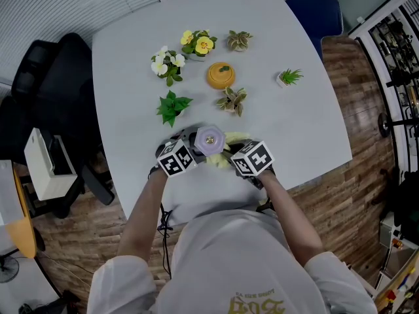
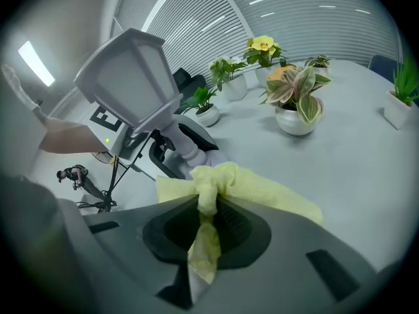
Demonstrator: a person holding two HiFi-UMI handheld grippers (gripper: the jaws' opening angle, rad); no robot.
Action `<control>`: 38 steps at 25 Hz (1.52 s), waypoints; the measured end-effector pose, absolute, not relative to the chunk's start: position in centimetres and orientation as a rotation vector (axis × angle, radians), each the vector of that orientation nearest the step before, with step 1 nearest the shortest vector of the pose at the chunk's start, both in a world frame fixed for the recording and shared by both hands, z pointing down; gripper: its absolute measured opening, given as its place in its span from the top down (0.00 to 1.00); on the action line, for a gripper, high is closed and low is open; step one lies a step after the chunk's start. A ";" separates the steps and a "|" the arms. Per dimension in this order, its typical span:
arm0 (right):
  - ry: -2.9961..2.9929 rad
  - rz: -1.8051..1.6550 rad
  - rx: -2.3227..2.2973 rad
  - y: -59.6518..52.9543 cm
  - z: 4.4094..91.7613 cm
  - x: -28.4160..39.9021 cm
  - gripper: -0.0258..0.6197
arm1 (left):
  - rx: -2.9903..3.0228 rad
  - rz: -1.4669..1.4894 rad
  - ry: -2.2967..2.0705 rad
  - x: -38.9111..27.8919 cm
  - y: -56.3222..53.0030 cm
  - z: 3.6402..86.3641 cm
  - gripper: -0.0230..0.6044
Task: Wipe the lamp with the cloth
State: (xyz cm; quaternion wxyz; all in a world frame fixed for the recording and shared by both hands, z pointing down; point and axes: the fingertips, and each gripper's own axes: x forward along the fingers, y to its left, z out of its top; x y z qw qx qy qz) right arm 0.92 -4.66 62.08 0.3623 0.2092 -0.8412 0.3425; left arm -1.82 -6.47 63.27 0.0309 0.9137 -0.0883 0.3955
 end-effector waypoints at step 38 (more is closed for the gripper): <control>-2.186 0.848 0.482 -3.5 60.6 2.6 0.88 | 2.838 1.202 -0.282 -1.9 -6.4 63.3 0.48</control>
